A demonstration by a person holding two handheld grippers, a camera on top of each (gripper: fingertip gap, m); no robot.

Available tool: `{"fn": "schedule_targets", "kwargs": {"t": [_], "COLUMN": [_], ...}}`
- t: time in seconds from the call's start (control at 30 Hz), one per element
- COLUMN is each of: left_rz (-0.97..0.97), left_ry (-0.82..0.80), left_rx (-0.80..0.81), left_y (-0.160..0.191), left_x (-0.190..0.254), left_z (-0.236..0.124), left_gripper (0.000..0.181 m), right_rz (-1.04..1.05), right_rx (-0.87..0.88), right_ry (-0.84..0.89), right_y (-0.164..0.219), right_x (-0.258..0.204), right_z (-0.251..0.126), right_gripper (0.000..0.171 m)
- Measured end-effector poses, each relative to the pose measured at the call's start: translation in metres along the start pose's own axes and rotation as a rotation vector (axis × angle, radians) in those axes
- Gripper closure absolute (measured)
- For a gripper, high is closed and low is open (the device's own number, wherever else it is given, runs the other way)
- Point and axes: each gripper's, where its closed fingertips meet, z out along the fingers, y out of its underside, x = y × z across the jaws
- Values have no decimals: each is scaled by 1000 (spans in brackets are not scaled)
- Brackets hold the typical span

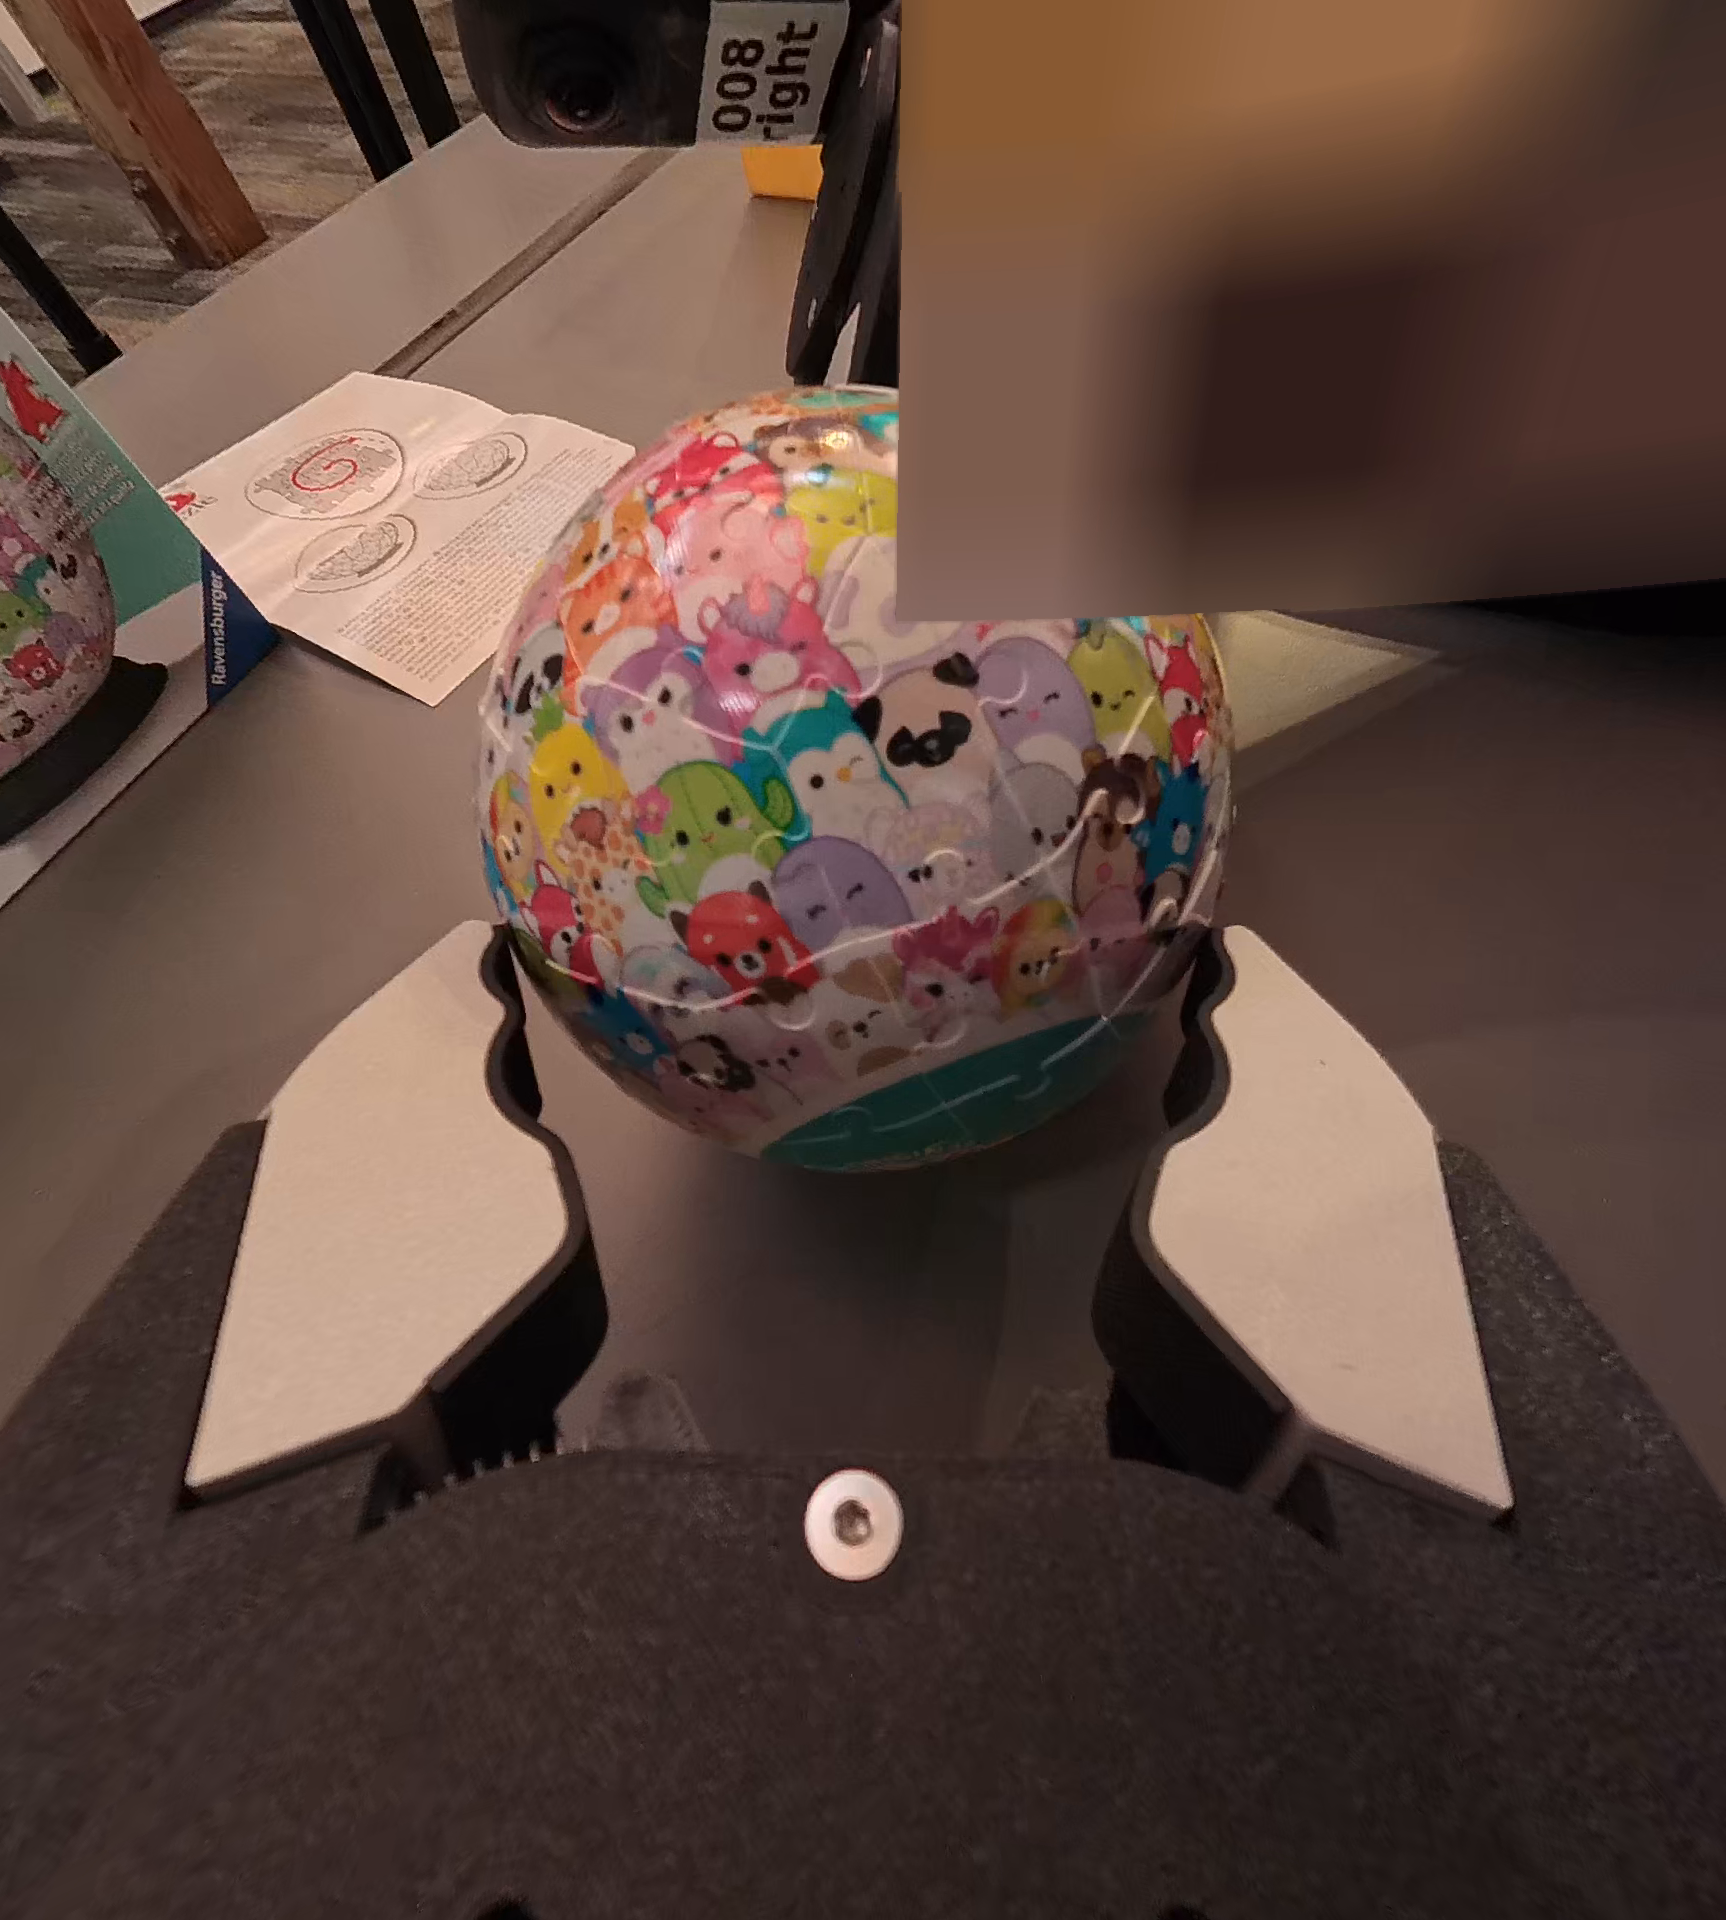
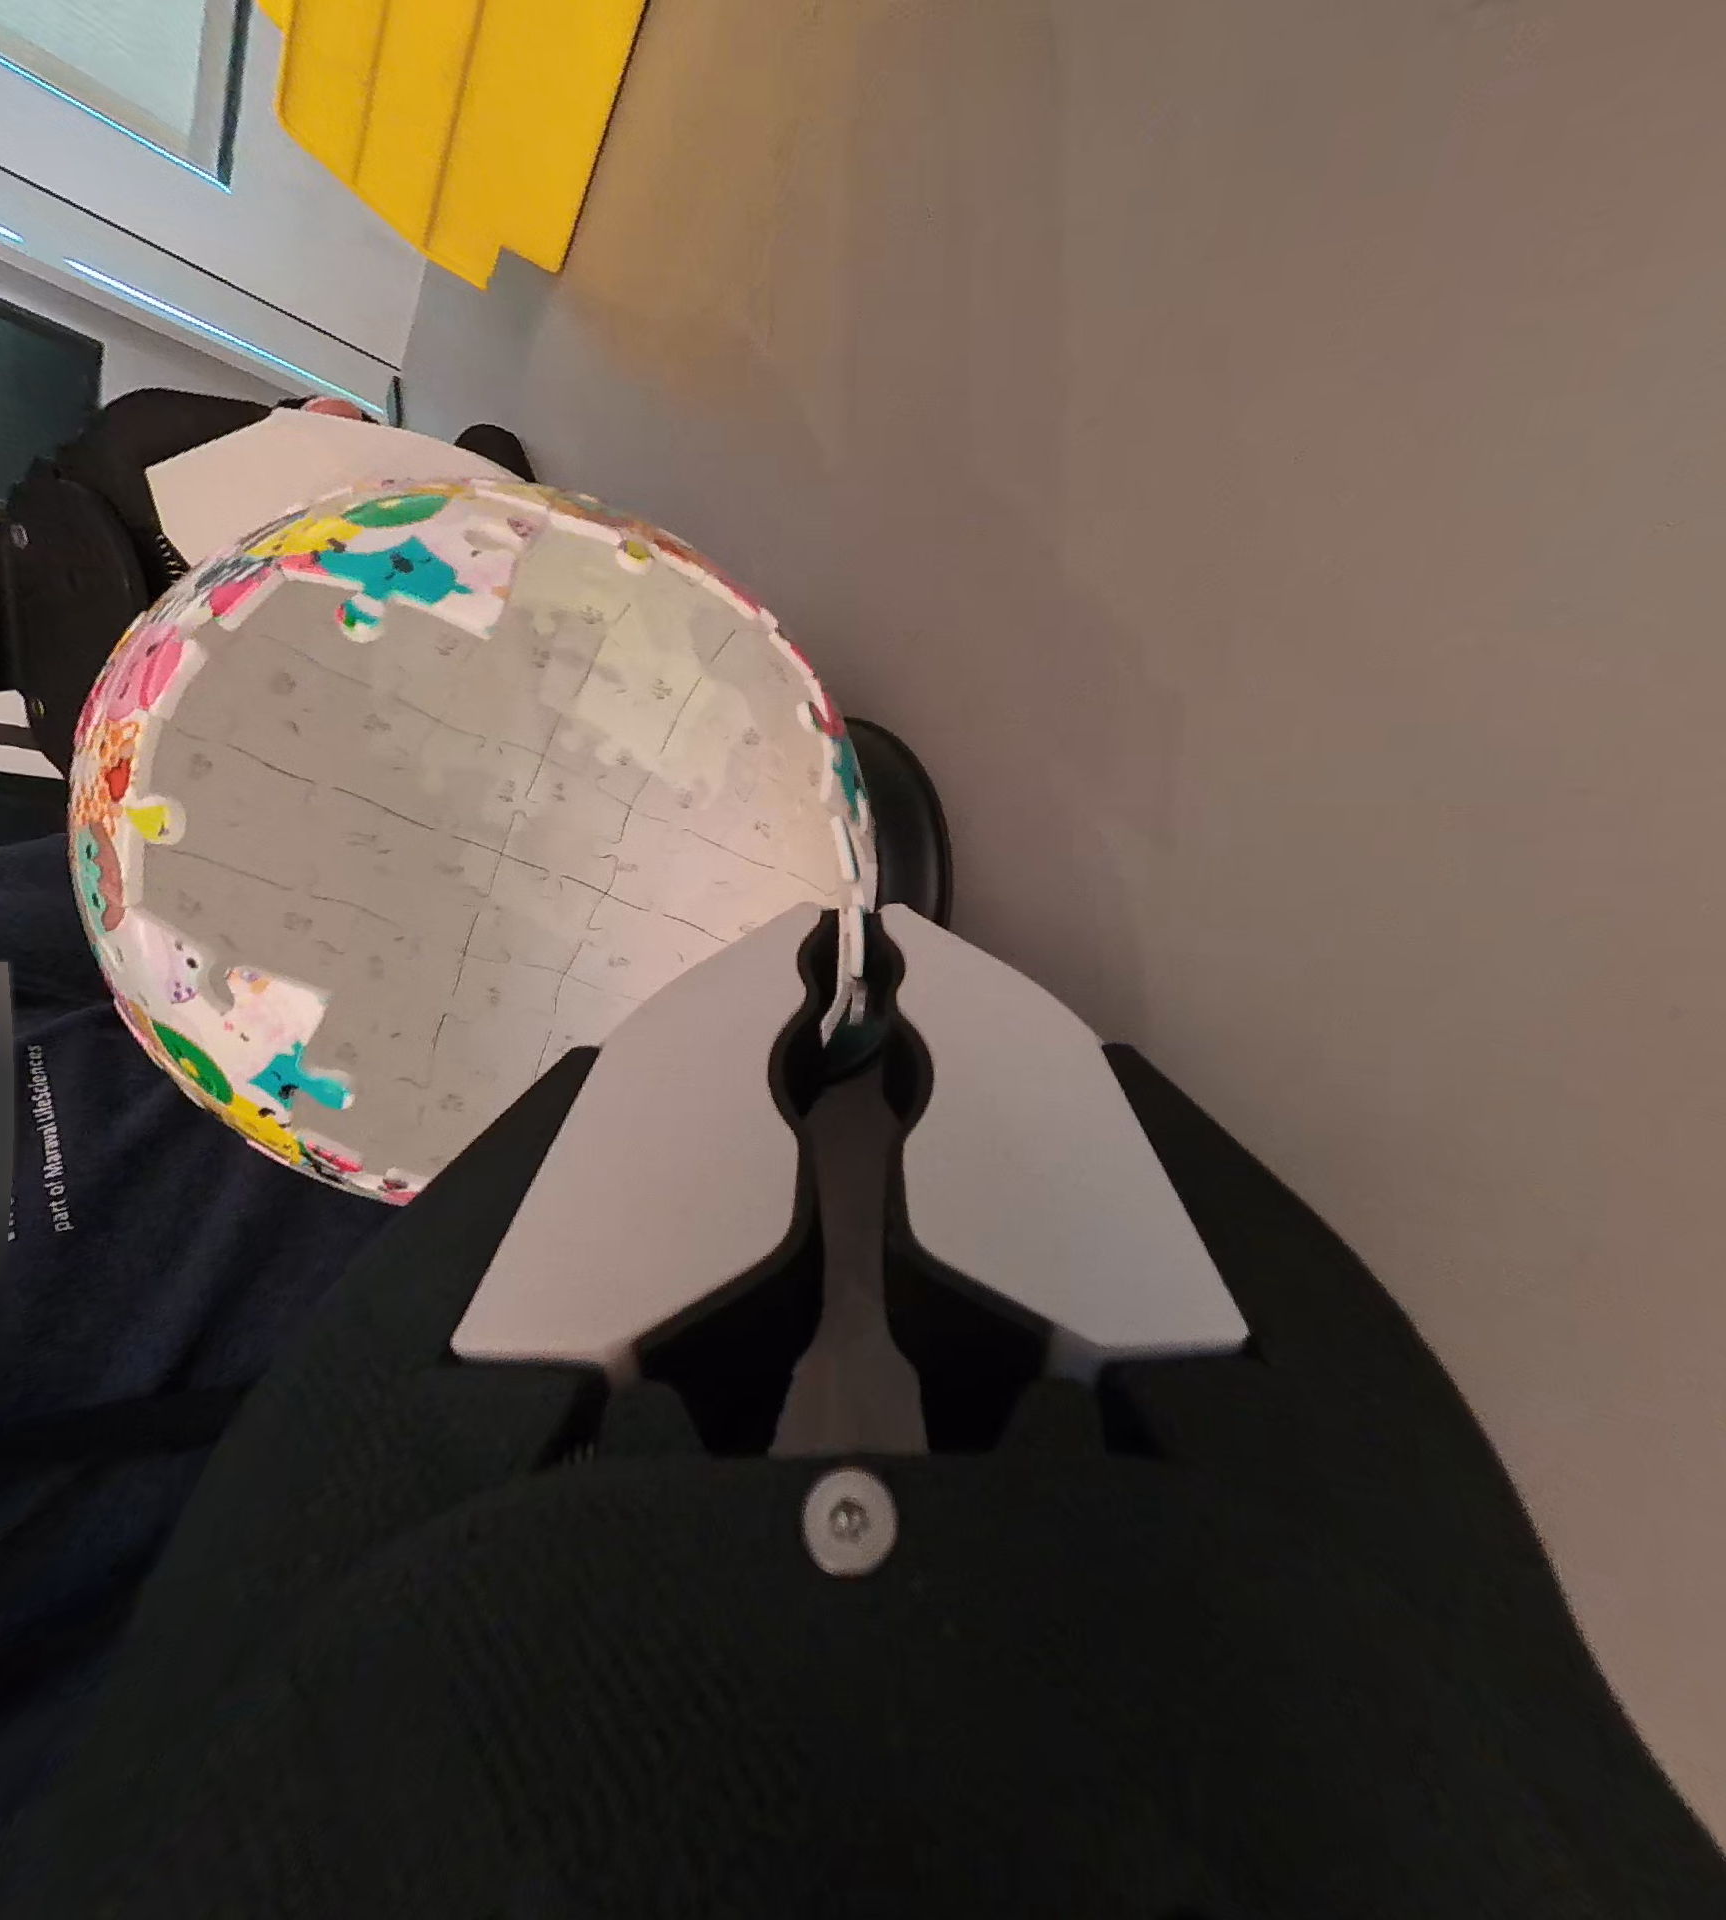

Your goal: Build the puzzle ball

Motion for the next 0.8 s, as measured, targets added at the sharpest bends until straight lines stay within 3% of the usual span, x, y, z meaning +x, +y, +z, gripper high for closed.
{"fn": "schedule_targets", "kwargs": {"t": [0.8], "left_rz": [29], "left_ry": [6], "left_rx": [-29], "left_y": [0], "left_x": [2], "left_z": [-2], "left_gripper": [64], "right_rz": [-41], "right_rx": [14], "right_ry": [39], "right_y": [-5], "right_x": [4], "right_z": [3], "right_gripper": [162]}}
